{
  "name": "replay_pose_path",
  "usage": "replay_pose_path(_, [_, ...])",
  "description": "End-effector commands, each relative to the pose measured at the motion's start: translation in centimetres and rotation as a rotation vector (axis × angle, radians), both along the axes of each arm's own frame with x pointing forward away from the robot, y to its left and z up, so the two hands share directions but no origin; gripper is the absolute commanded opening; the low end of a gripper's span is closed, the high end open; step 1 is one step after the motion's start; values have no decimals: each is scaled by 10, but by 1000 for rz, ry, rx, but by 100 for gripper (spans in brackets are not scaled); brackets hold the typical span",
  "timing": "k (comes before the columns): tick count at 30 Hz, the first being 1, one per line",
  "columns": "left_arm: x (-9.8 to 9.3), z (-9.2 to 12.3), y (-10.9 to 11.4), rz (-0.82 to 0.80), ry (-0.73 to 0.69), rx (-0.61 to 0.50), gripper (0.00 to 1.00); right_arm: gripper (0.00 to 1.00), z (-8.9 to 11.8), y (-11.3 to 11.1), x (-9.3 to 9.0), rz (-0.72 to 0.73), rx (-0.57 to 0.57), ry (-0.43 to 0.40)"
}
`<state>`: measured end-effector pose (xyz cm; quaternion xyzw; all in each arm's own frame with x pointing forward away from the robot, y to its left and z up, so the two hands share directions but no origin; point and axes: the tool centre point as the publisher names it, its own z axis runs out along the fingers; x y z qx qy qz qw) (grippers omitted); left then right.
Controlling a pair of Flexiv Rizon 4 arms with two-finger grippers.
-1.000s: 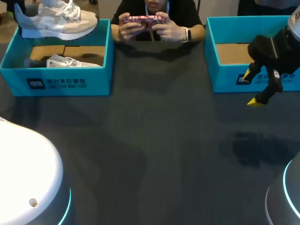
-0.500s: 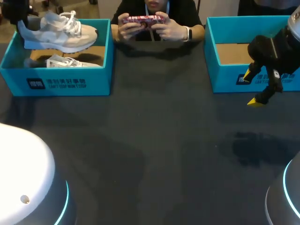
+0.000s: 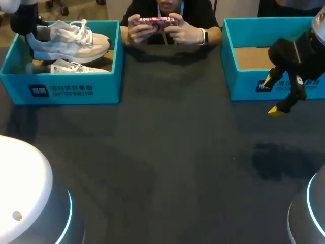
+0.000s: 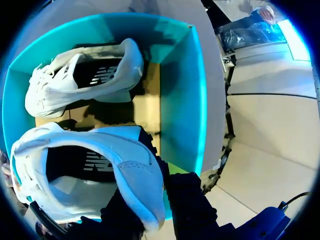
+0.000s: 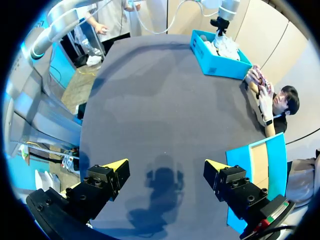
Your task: Take the shoe out of the shoebox, open the shoe tongue, remove and reinsert the insole, then place the shoe into the shoebox
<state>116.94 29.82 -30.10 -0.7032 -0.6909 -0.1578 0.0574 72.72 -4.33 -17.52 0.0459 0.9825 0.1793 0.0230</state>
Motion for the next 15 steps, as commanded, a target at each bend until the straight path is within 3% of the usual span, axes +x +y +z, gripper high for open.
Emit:
replay_pose_path(1, [13,-15,-4,7,22,16,0,100,-1,1,1,0,-2,1])
replay_pose_path(15, [24,-46,-18,18,55,29,0,100,-1,1,1,0,-2,1])
